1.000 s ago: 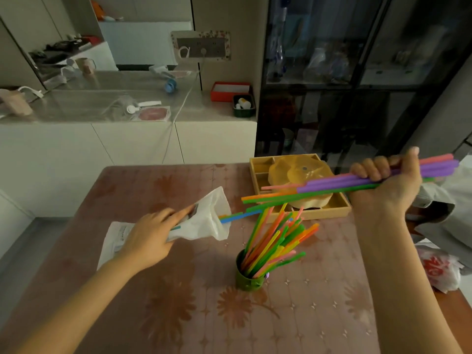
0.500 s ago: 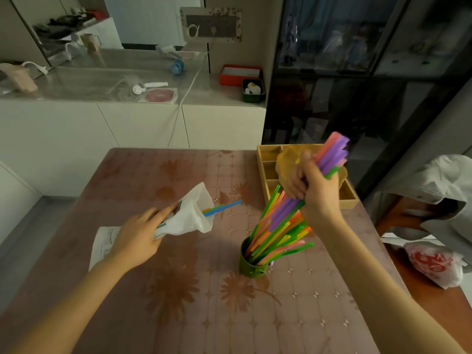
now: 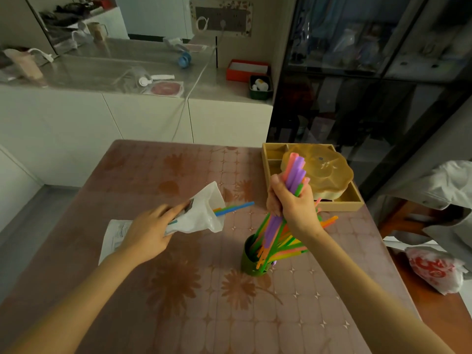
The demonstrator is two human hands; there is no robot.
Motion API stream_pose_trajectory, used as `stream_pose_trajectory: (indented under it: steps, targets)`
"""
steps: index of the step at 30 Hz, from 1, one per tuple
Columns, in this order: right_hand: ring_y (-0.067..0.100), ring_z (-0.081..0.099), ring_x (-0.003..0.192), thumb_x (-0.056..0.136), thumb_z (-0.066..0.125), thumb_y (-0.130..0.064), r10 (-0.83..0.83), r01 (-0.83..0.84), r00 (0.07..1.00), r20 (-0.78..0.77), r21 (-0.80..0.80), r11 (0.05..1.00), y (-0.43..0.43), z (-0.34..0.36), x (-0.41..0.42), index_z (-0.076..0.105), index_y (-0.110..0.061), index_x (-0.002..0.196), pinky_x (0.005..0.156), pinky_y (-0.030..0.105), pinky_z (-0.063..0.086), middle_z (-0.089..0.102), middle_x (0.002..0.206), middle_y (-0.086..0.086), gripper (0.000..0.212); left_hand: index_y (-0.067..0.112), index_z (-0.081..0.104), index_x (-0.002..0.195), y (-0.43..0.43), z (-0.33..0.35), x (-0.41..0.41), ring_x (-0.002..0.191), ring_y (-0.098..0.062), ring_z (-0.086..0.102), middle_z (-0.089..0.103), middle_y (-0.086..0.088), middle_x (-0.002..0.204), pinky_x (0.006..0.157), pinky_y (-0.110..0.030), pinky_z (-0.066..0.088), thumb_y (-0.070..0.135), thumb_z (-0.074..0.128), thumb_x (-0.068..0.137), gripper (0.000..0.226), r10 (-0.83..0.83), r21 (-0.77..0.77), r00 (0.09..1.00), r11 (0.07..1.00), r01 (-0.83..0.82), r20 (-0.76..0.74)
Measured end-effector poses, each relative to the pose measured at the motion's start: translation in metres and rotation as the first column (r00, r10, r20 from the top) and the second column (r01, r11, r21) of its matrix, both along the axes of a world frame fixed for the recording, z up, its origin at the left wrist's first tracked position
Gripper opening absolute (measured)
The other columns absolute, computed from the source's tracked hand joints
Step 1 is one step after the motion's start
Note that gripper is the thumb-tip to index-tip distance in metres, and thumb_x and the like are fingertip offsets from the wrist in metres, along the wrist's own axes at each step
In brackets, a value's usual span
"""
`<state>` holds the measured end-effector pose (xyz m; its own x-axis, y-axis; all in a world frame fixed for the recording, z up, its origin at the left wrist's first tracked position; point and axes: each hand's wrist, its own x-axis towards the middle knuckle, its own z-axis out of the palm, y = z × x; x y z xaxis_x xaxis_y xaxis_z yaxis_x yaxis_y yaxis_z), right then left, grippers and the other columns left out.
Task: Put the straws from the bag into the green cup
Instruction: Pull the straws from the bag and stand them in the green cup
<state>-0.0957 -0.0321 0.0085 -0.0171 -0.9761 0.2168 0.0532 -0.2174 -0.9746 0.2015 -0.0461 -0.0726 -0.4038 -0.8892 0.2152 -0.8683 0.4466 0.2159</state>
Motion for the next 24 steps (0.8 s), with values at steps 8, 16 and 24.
stream_pose_trajectory:
  steps: [8,16,24]
  targets:
    - [0.009,0.041,0.039,0.095,0.054,-0.022,-0.151,0.147,0.988,0.043,0.073,0.986,-0.033,0.009,-0.002,0.045,-0.016,0.059,0.040,0.022,0.039,0.045,0.043,-0.007,0.038,0.021,0.040,0.136,-0.003,0.000,-0.003,0.065,-0.026,0.056,0.062,-0.008,0.097,0.055,-0.033,0.046,0.006,0.077,0.066,0.080,-0.021,-0.024,1.000,0.999,0.021,-0.005]
    - [0.010,0.048,0.043,0.095,0.053,-0.026,-0.026,0.038,0.989,-0.142,0.085,0.996,-0.023,-0.003,0.007,0.049,-0.020,0.058,0.049,0.022,0.047,0.050,0.046,-0.007,0.037,0.024,0.038,0.137,-0.005,0.001,-0.004,0.069,-0.026,0.057,0.062,-0.007,0.098,0.058,-0.033,0.048,0.006,0.077,0.067,0.083,-0.021,-0.028,0.999,0.999,0.020,-0.028]
    - [0.015,0.069,0.078,0.086,0.066,-0.020,0.184,-0.071,0.940,-0.287,0.364,0.929,-0.010,-0.019,0.006,0.065,-0.022,0.069,0.079,0.031,0.053,0.072,0.076,0.001,0.017,0.022,0.041,0.135,-0.003,-0.002,-0.007,0.068,-0.025,0.057,0.063,-0.007,0.096,0.058,-0.031,0.044,0.005,0.079,0.064,0.082,-0.039,-0.036,0.999,0.999,0.039,-0.001]
